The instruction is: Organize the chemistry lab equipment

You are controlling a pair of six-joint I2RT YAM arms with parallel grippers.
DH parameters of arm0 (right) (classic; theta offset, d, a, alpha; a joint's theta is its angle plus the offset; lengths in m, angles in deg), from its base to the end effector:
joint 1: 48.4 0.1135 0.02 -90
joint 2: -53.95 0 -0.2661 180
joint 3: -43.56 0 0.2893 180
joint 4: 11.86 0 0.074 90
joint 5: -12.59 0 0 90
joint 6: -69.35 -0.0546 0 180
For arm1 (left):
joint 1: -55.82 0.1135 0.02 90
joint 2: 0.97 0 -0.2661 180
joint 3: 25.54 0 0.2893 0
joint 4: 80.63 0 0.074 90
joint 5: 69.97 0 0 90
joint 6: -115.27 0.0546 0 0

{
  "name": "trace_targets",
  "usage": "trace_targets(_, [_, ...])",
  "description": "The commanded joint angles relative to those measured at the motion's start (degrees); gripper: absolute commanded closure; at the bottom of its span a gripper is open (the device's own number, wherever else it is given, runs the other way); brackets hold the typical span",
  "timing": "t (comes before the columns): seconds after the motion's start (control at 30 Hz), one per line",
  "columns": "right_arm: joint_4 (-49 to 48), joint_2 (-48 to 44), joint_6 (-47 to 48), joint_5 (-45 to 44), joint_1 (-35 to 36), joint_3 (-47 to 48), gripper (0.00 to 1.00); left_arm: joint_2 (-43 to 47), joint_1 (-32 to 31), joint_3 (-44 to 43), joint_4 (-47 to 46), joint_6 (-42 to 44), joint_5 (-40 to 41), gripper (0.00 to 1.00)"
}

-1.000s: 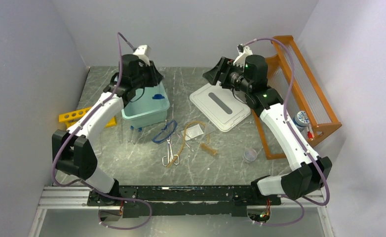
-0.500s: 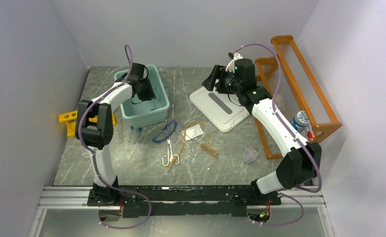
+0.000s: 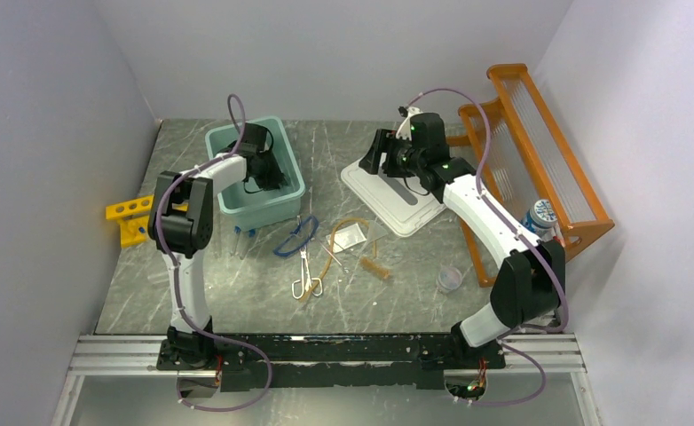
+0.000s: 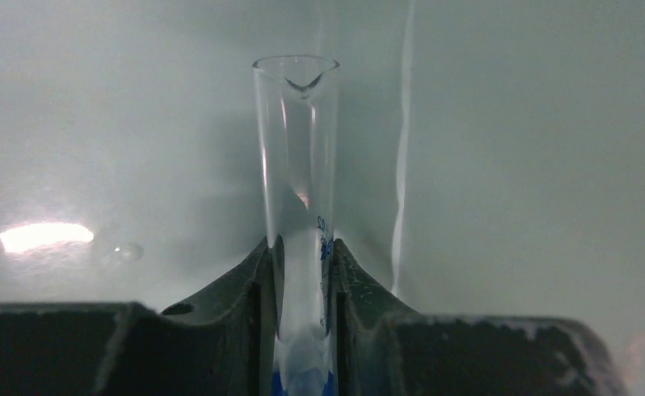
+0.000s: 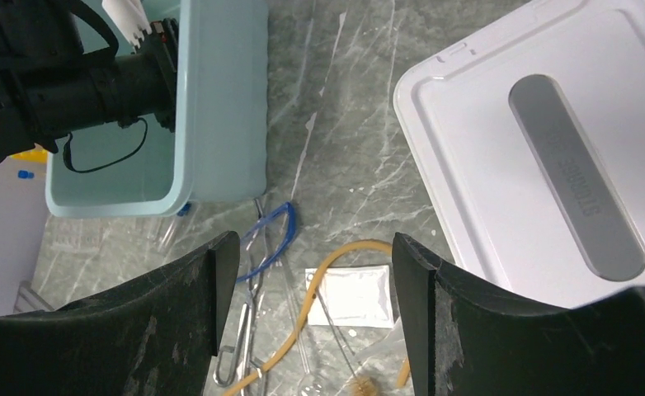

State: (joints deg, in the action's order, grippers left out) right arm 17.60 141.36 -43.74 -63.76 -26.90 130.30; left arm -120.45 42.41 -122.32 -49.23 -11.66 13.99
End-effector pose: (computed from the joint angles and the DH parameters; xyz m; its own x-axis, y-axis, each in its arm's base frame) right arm 0.3741 0.1612 0.3122 -0.6438 0.1560 -0.7491 -0.3191 0.8350 0.4482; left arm 0.4783 -0.1199 0.1296 -0.8045 -0.4224 -0.4175 -0.2411 0.8747 -0.4204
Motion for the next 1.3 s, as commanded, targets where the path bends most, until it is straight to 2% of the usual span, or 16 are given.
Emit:
trace_targets(0.0, [-0.07,1.64,1.45,-1.47,0.98,1.64,0.29,-1.83,-1.0,-1.7,-2.76,-2.51,-1.56,0.81])
trace_targets(0.33, [0.28,1.58,1.96,-8.69,2.52,1.83,0.29,1.43,-1.0,-2.93,-3.24,1.32,-2.93,0.55])
trace_targets(0.53, [-1.02,-0.27,0.8,-11.8,2.5,0.36,0.22,5.9,-1.0,-4.61,-1.01,5.2,-2.1,0.43])
trace_targets(0.77, [3.87,1.3,0.54,-9.51,2.59,2.75,0.21,13.48,-1.0,-5.26,1.47,10.29,0.59,0.4])
trace_targets(0.9, [6.98,2.08,0.92,-10.29,4.0,2.61,0.22,18.93,-1.0,-4.34,1.73,15.15,-2.46,0.4])
trace_targets(1.03, [11.84,2.97,-2.09,-18.51,7.86,1.75,0.23,25.63,-1.09,-0.65,-1.42,18.55,-9.71,0.4])
trace_targets(1.27, [17.11,2.16,-17.09,-27.86,11.54,-7.1,0.26,37.43,-4.21,9.16,-9.2,21.88,-17.35,0.36])
